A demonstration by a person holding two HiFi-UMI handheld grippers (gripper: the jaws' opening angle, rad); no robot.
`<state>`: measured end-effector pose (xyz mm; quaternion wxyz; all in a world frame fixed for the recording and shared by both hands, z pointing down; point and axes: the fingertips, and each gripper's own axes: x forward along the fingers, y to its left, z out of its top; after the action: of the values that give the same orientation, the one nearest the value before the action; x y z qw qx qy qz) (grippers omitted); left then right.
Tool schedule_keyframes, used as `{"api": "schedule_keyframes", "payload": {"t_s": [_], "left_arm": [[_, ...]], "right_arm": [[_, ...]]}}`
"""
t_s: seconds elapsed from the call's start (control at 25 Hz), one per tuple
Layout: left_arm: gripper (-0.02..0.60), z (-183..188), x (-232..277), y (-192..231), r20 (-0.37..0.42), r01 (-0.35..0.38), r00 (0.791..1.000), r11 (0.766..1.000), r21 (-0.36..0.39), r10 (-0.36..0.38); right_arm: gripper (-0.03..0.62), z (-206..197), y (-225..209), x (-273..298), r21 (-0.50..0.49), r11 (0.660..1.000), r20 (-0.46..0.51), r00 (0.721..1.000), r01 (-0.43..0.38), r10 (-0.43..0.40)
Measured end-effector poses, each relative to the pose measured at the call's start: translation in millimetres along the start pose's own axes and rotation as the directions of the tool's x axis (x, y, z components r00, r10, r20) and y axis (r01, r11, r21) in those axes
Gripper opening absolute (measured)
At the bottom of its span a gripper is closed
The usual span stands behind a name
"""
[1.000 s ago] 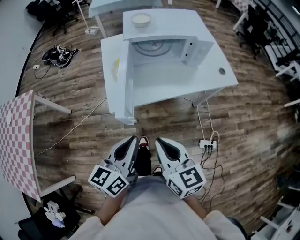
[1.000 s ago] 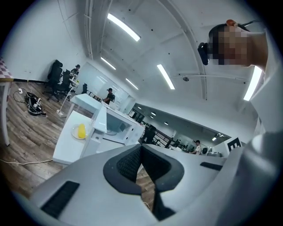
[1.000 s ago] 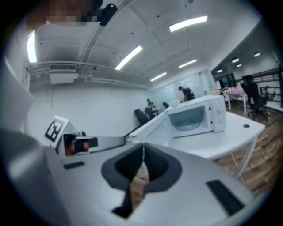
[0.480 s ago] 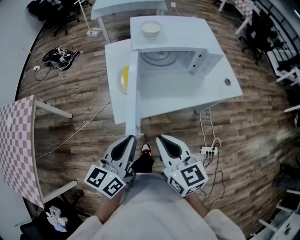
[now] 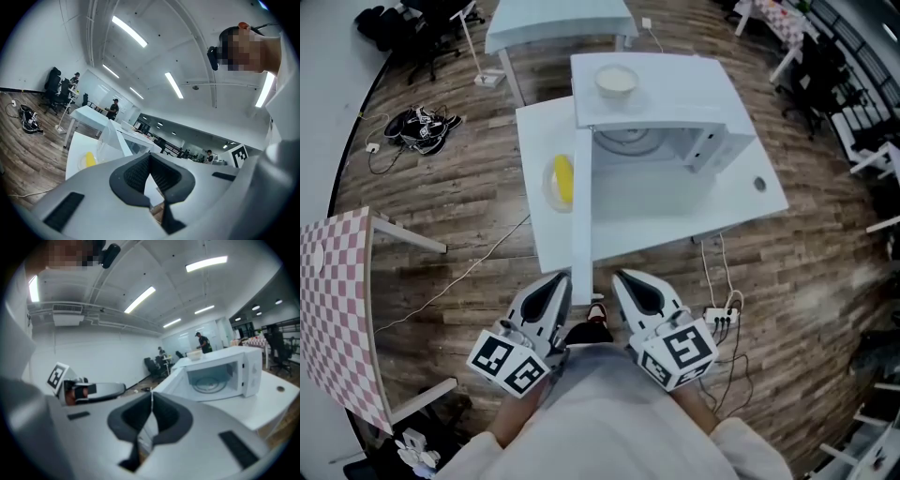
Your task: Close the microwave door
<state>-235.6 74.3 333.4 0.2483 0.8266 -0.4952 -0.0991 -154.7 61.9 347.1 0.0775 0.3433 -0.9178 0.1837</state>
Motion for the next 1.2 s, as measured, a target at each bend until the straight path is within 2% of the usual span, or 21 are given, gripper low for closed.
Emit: {"api": "schedule_keyframes", "payload": {"t_s": [0.2, 0.52, 0.84, 1.2], "left_arm": [[0.014, -1.5, -1.8, 15.3, -0.019, 0.000, 1.000, 1.000, 0.015, 0.000], [0.014, -30.9, -10.6, 30.9, -0.077, -0.029, 0.997, 1.000, -0.007, 0.029], [0.014, -38.9, -15.3, 39.3, -0.096, -0.053, 0.994, 0.999, 0.012, 0.053], [0.013, -41.2, -8.3, 27.1, -0.120, -0.013, 0.993, 1.000, -0.001, 0.013]], "right_arm": [[0.023, 0.8, -0.1, 5.8, -0.004, 1.000, -0.008, 1.000, 0.013, -0.013], [0.023, -5.1, -17.1, 4.5, 0.022, 0.998, -0.029, 0.998, 0.058, -0.057], [0.023, -4.4, -14.8, 15.6, 0.015, 1.000, -0.045, 0.999, 0.021, -0.021], [0.023, -2.7, -25.8, 18.3, 0.020, 1.000, -0.054, 0.998, 0.024, -0.022]]}}
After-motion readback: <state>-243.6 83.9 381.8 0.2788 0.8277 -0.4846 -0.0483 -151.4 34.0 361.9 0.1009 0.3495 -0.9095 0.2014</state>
